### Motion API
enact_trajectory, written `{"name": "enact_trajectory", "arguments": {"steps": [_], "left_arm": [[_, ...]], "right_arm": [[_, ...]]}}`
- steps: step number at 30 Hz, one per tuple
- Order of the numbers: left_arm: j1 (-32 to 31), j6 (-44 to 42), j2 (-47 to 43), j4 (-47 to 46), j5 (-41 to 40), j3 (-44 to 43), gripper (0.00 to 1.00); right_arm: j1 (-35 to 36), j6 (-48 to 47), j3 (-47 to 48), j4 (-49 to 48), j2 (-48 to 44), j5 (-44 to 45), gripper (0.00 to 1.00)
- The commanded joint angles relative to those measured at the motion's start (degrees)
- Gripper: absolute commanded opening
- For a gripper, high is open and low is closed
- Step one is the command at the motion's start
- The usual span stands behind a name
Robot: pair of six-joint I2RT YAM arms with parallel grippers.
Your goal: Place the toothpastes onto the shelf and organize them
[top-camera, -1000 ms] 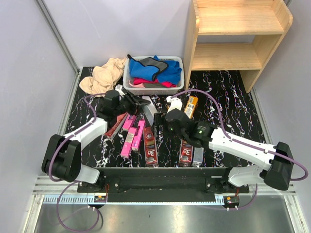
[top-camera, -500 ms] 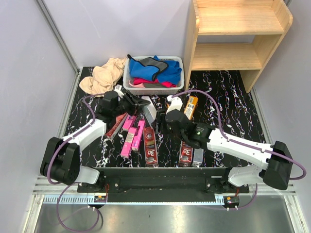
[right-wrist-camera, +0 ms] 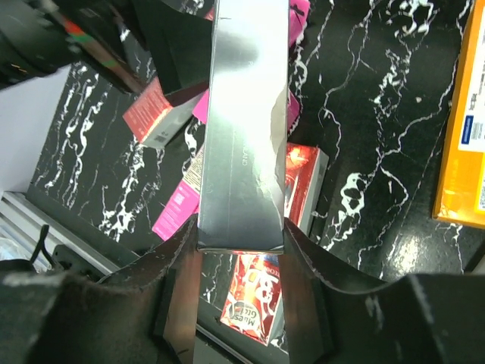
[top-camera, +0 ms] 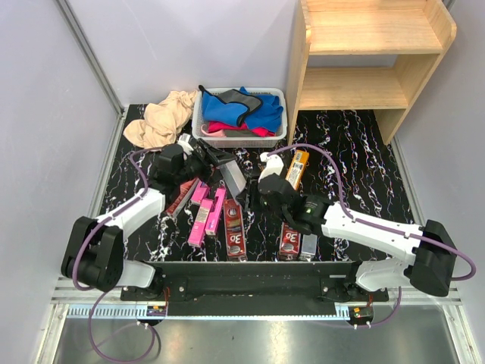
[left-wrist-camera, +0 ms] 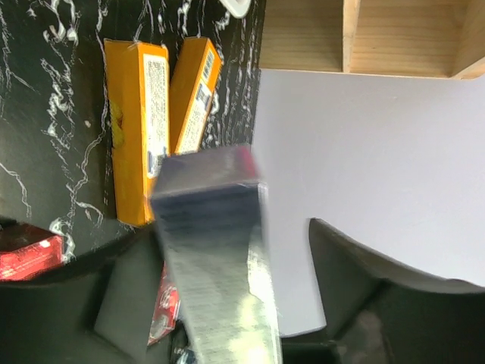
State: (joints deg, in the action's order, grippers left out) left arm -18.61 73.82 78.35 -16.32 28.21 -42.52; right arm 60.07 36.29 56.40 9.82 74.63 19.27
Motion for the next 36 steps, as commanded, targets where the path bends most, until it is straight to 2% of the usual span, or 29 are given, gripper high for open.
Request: {"name": "enact_trajectory", "arguments": {"steps": [1,5,11,17,24,30,32,36], "left_arm": [[-0.20,-4.91,-4.08,2.85,1.24,-3.00,0.87],[-0.20,-9.21,-5.22,9.96,-0.43,-5.81,0.99],[-0.20,-18.35,-7.50,22.45,-6.84,-9.94,0.99],[-0.29,-26.26,-10.31,33.27,-14.84,-13.98,0.99],[-0.29,-30.75,-13.31,40.22,-22.75,-16.71,0.99],[-0.29,-31.46,-13.22,41.28,-23.46,-16.89,0.99],[-0.29,-31.46,-12.78,41.28,-23.37,-16.72,0.99],[-0.37,-31.20,-12.25,41.19,-23.11,-16.63,0.99]], "right_arm": [[0.48,1.32,-0.50,-2.79,-3.35,-0.28,0.15],[0.31,2.11,-0.33,-2.09,-4.76,-0.28,0.14],[-0.39,3.96,1.34,0.98,-5.81,-0.81,0.11],[-3.82,7.38,0.47,1.25,-7.30,-6.08,0.10],[-12.77,11.42,-3.31,-1.56,-12.05,-18.36,0.10],[-19.55,15.90,-6.38,-7.53,-16.18,-32.42,0.09],[-22.18,18.80,-7.35,-12.69,-17.58,-38.22,0.09],[-24.12,24.33,-7.80,-18.34,-18.47,-43.43,0.08]]}}
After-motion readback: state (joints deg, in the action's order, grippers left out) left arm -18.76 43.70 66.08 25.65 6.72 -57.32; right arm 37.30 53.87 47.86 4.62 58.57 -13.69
